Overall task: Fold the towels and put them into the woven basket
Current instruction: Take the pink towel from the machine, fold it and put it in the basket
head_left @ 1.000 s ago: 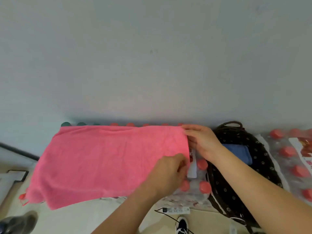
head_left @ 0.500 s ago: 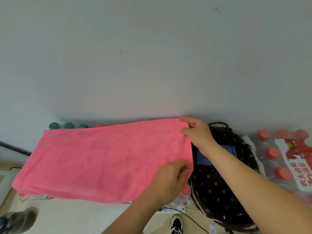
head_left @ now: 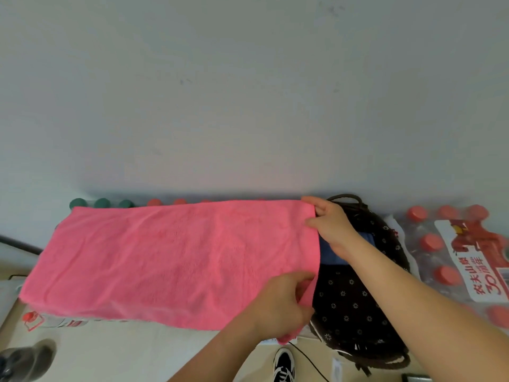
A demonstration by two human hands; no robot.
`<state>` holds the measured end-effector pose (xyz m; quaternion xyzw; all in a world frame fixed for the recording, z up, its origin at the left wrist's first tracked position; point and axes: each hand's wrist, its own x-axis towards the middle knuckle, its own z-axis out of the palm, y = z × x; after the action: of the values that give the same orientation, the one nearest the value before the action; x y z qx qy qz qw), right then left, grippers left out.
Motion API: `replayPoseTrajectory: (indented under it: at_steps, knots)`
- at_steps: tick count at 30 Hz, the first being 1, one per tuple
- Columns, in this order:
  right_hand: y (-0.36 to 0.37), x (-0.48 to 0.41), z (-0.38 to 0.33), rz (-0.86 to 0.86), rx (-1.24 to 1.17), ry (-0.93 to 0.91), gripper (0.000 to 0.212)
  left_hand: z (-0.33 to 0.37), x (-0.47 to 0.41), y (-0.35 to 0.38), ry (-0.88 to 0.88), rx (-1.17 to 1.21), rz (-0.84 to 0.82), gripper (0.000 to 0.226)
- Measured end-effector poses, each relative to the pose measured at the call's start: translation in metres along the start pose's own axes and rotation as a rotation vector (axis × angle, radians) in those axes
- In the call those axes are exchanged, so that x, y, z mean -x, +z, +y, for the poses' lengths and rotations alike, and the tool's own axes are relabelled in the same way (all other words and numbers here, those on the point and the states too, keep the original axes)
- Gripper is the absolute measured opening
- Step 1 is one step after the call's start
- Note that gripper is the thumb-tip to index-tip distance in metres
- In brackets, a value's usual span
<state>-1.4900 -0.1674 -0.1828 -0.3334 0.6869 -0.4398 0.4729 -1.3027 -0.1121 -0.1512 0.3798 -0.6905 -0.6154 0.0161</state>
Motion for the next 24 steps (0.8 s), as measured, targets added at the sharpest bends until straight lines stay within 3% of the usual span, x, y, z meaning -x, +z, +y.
replayPoseTrajectory:
  at_steps: [2, 5, 9, 13, 16, 24]
  knots:
    - [0.001, 0.001, -0.003, 0.040, 0.114, -0.064, 0.060, 0.000, 0.001, 0.004, -0.030, 0.051, -0.017, 0.051]
    - [0.004, 0.005, -0.004, 0.084, 0.494, -0.220, 0.052, -0.003, 0.004, 0.005, -0.060, 0.053, 0.000, 0.064]
    - [0.014, 0.009, -0.011, 0.149, 0.902, -0.406, 0.046, -0.004, 0.012, -0.011, -0.080, 0.189, 0.062, 0.040]
    - [0.058, 0.008, -0.045, -0.005, 0.935, -0.547, 0.037, -0.022, 0.033, -0.059, -0.045, 0.132, 0.330, 0.024]
    - [0.113, 0.005, -0.073, -0.146, 0.917, -0.563, 0.035, -0.044, 0.063, -0.111, -0.055, 0.101, 0.557, 0.028]
    - [0.284, -0.011, -0.115, -0.438, 0.859, -0.481, 0.033, -0.147, 0.160, -0.257, -0.262, -0.243, 1.185, 0.024]
